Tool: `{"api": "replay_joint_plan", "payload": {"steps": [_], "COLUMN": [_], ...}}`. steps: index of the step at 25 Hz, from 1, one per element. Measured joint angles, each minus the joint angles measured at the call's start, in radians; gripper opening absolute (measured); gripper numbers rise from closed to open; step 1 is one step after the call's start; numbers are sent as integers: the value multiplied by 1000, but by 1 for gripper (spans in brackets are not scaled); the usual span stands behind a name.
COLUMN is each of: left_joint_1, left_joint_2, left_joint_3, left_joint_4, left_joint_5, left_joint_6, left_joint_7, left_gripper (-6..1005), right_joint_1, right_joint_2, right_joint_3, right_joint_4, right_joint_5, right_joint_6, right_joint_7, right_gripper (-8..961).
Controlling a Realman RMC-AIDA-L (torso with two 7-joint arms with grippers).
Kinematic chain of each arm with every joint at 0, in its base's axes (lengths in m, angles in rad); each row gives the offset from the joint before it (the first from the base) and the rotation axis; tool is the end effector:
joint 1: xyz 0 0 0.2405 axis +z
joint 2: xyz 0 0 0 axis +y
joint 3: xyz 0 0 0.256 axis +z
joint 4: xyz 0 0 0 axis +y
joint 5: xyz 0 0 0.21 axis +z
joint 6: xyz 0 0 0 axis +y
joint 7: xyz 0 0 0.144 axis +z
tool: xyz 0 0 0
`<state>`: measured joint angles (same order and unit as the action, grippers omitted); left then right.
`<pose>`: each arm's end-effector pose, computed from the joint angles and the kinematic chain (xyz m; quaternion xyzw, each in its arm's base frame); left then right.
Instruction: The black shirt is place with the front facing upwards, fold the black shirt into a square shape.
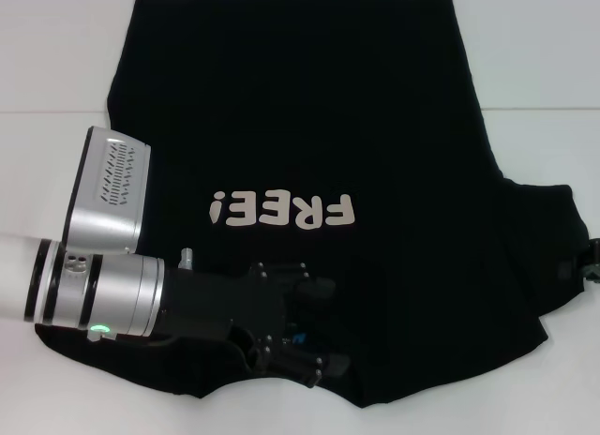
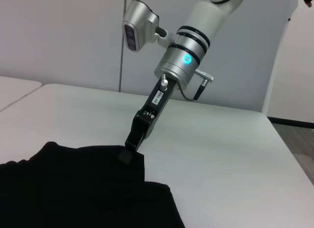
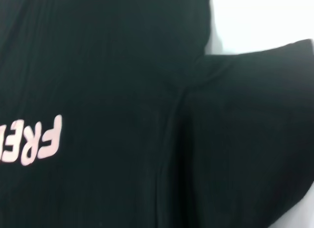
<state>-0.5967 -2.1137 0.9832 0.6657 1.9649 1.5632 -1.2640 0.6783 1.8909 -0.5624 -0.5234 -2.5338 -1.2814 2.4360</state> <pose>-0.2143 0.3221 -0.0487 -0.9784 -0.0719 -0.1932 0.0189 0.3362 0.3753 0.0558 -0.7181 0.6633 0.0610 0.2017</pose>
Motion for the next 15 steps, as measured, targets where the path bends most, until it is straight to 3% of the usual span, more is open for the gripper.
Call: {"api": "replay_joint_plan", "payload": {"steps": [10,15], "left_joint_1": [1,2], "left_joint_2": [-4,-8], "left_joint_3": [0,-11], "left_joint_4": [0,-1], "left_joint_5": [-2,-8], "left_joint_6": [0,-1], "left_joint_7": [-11,-12], "left_gripper": [938,937], "right_joint_1": [4,7], "right_joint_2": [-5,-11], "right_joint_3": [2,-4], "right_joint_4": [-4,-12], "right_joint_5": [4,1], "right_joint_6": [117,145], "right_joint_7": [-9,-27], "right_gripper": [12,32]}}
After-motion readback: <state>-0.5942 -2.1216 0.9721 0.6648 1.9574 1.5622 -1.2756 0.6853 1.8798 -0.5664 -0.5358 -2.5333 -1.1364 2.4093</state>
